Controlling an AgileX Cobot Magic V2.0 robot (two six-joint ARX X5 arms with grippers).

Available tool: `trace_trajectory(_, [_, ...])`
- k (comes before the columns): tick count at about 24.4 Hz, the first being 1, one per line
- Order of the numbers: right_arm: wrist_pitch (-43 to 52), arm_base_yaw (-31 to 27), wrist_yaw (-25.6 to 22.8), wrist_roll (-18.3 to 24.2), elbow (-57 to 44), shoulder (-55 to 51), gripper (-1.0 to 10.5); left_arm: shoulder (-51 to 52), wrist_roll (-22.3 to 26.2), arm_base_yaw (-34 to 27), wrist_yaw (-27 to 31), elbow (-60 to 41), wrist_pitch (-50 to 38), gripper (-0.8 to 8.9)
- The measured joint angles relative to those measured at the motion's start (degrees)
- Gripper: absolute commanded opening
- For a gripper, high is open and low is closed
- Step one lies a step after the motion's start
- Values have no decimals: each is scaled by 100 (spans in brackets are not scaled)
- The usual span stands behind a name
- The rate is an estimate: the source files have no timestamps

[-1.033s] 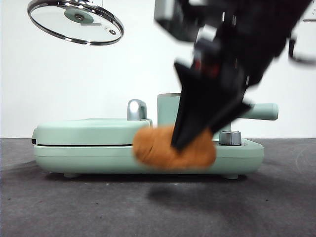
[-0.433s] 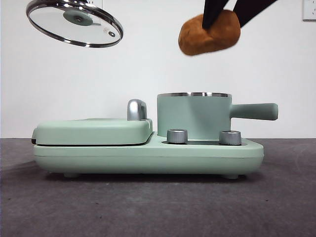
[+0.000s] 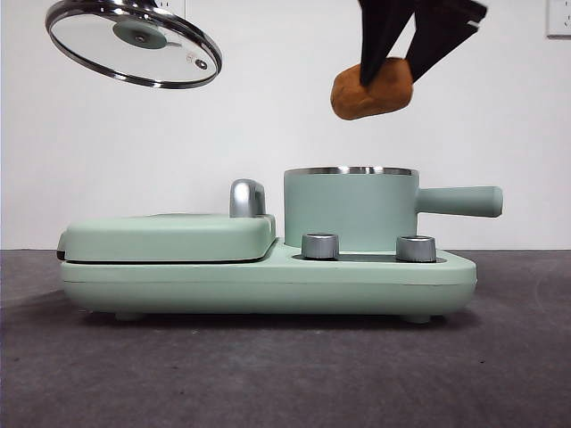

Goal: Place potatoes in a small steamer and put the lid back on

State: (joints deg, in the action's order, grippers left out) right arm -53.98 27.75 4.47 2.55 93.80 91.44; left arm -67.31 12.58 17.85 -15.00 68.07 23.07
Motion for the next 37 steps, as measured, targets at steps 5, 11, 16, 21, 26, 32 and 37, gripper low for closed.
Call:
trace_trajectory(5, [92, -142, 0, 144, 407, 612, 190, 0, 0, 0, 0, 0, 2, 12])
trace_trajectory(11, [188, -203, -2, 221, 581, 1185, 190, 0, 0, 0, 0, 0, 0, 12])
trace_trajectory(16, [494, -232, -2, 260, 581, 1541, 190, 0, 0, 0, 0, 0, 0, 12])
trace_trajectory(21, [542, -299, 0, 260, 581, 1749, 190, 0, 0, 0, 0, 0, -4, 12])
trace_trajectory(26, [544, -306, 2, 260, 581, 1888, 191, 0, -2, 0, 0, 0, -4, 12])
trace_trajectory(32, [551, -306, 7, 260, 581, 1895, 301, 0, -13, 0, 0, 0, -2, 12])
trace_trajectory(37, [431, -306, 17, 251, 699, 1784, 301, 0, -13, 0, 0, 0, 9, 12])
